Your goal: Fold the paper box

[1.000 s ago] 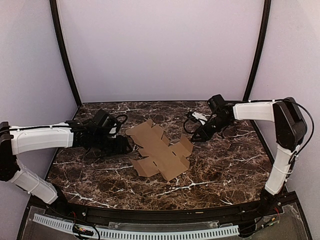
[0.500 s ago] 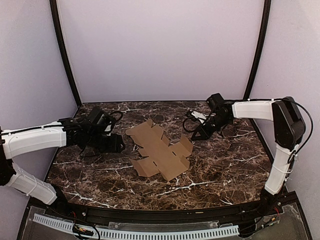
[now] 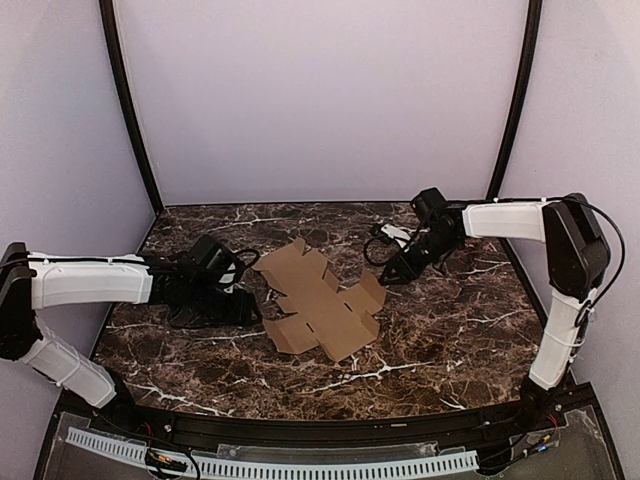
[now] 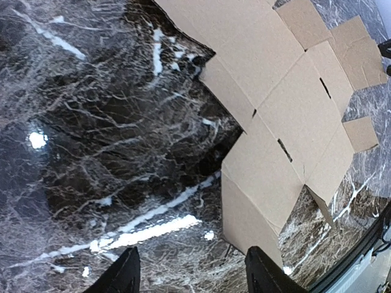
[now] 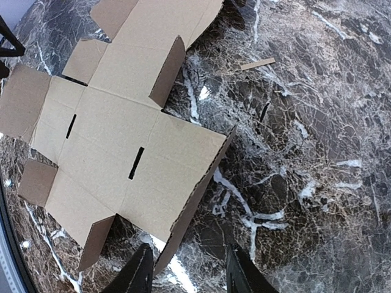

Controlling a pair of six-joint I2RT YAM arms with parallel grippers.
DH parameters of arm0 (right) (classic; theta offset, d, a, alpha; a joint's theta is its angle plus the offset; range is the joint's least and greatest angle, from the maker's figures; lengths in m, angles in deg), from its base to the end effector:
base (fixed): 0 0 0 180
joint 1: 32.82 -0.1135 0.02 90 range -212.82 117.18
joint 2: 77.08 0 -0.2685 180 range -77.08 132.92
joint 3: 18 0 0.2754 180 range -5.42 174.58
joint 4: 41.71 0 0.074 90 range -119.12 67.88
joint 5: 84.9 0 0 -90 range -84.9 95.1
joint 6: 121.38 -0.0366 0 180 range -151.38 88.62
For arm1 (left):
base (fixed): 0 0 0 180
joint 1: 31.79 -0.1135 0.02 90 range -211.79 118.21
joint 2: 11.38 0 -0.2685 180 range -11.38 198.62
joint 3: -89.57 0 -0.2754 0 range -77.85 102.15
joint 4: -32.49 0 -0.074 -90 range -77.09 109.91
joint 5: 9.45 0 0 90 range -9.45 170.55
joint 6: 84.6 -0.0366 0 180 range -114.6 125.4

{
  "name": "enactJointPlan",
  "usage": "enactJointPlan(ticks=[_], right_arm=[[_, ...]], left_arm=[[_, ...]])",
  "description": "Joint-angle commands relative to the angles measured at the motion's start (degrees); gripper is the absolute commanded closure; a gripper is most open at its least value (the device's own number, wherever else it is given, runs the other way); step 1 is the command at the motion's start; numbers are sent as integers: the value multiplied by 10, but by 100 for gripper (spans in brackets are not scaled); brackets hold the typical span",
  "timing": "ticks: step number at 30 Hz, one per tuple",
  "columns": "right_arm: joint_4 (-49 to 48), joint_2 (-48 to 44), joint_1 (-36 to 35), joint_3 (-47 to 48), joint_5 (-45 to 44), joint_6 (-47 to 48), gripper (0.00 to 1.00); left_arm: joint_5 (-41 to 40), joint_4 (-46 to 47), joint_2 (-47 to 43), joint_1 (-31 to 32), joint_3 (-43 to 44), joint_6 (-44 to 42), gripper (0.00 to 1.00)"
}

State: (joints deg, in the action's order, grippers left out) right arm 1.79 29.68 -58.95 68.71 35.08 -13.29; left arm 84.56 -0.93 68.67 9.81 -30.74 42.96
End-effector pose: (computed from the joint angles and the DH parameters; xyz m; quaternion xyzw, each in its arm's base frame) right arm 0.3540 0.1940 0.1815 -0.4088 0.8489 0.2667 0.2028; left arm 0.2205 -0.1992 0.1930 0.0444 0.9489 -0.2236 0.2182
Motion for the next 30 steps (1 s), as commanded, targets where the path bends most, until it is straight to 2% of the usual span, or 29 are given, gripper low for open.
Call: enactJointPlan(ticks=[1, 7, 10, 12, 14, 17, 23, 26, 30], right_arm=[[8, 26, -12, 13, 7, -1, 62], [32, 54, -14, 51, 17, -2, 64], [35, 52, -15, 56, 12, -2, 64], [42, 51, -15, 63, 8, 5, 74], [50, 56, -14, 73, 7, 10, 89], [72, 75, -15, 99, 6, 23, 100], [108, 104, -14, 162, 3, 69, 100], [127, 108, -17, 211, -16, 141, 100], [182, 118, -28, 258, -16, 284, 100]], left_arm=[[58, 46, 4, 19, -9, 3, 40], [64, 55, 15, 45, -9, -11, 40], [75, 67, 26, 60, -10, -16, 44], [88, 77, 37, 72, -9, -19, 48], [107, 88, 49, 87, -5, -24, 51], [123, 98, 63, 112, 6, -34, 52], [141, 91, 67, 154, 35, -65, 50], [150, 39, 41, 154, 61, -101, 46], [133, -55, -34, 155, 108, -177, 40]])
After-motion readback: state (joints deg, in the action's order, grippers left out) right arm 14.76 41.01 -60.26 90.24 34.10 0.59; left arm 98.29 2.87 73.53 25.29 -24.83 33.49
